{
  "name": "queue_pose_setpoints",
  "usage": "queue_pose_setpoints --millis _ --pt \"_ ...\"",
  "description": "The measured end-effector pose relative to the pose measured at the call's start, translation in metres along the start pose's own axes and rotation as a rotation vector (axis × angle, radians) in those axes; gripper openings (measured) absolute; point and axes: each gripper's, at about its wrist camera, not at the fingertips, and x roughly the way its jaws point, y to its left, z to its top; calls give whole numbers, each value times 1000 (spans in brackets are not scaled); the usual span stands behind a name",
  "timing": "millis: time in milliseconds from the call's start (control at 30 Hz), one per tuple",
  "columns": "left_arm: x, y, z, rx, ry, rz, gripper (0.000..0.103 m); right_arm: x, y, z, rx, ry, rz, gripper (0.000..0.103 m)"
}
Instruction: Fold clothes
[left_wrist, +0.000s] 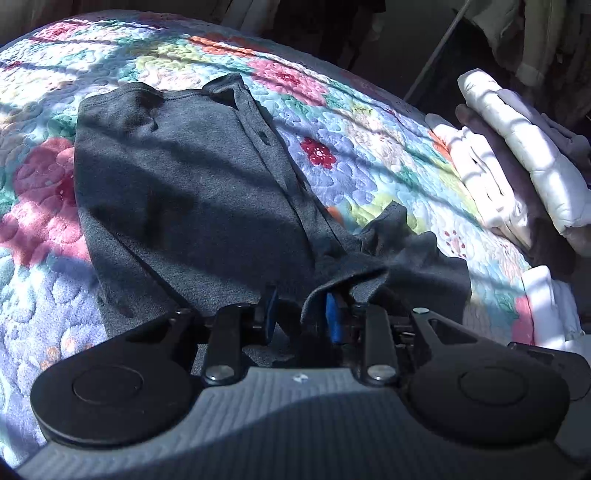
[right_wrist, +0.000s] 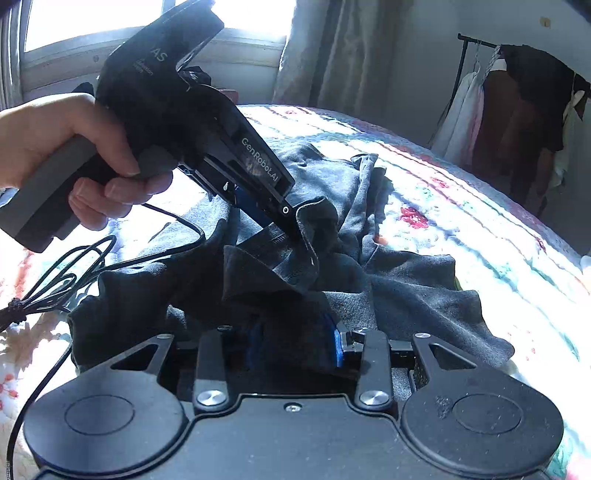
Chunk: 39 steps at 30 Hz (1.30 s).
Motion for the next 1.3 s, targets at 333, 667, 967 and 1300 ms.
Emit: queue_pose_setpoints --millis 333,667,967,1300 --pt "15 -20 18 -4 -28 -93 3 10 9 2 -48 -24 -26 0" --pt "22 -68 39 111 -122 -126 60 6 -74 -22 363 -113 -443 0" --pt "-2 -15 -15 134 44 128 64 20 -88 -31 444 -62 -481 17" --pt "-78 -2 -62 165 66 269 74 -25 -59 0 508 -191 -300 54"
